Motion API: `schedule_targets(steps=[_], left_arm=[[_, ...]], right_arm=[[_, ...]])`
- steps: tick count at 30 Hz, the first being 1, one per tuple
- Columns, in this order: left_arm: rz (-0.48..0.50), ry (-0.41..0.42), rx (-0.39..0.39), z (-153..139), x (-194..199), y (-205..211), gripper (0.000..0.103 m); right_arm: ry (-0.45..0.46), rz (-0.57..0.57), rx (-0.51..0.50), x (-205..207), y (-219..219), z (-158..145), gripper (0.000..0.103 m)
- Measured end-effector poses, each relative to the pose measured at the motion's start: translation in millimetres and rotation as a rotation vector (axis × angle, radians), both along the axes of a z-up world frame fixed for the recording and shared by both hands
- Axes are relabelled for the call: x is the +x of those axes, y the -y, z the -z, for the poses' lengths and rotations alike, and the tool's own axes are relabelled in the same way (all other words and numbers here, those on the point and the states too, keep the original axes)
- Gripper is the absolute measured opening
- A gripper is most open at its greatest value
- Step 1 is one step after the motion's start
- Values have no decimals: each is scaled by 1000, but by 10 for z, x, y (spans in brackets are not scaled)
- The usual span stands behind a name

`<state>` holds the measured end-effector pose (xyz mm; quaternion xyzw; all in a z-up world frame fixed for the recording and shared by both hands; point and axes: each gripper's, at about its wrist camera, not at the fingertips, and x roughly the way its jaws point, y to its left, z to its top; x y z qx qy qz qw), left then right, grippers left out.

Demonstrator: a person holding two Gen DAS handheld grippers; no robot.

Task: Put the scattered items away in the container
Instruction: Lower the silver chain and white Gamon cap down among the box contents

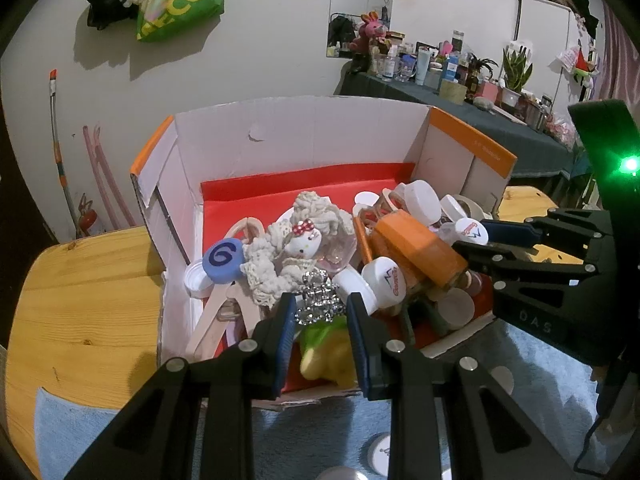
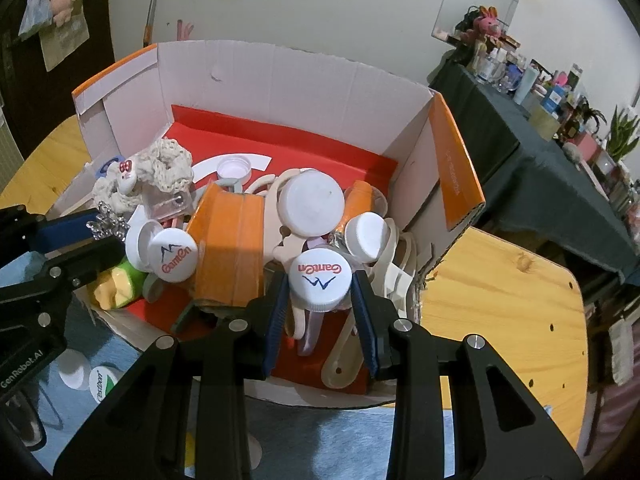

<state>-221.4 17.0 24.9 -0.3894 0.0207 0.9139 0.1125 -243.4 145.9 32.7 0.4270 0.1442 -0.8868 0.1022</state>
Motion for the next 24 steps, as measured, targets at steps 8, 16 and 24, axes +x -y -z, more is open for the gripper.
schedule_targets(steps=[8,16,24], left_arm=[[-10,-9,-7,-8,27,35,28],[-8,-13,-11,-13,41,30,28],[-8,-15,-7,-2,41,20,28]], right_arm=[[-7,-2,17,13,6,9,31],[-14,-3,25,24,19,39,31],[-8,5,23,7,8,58,31]])
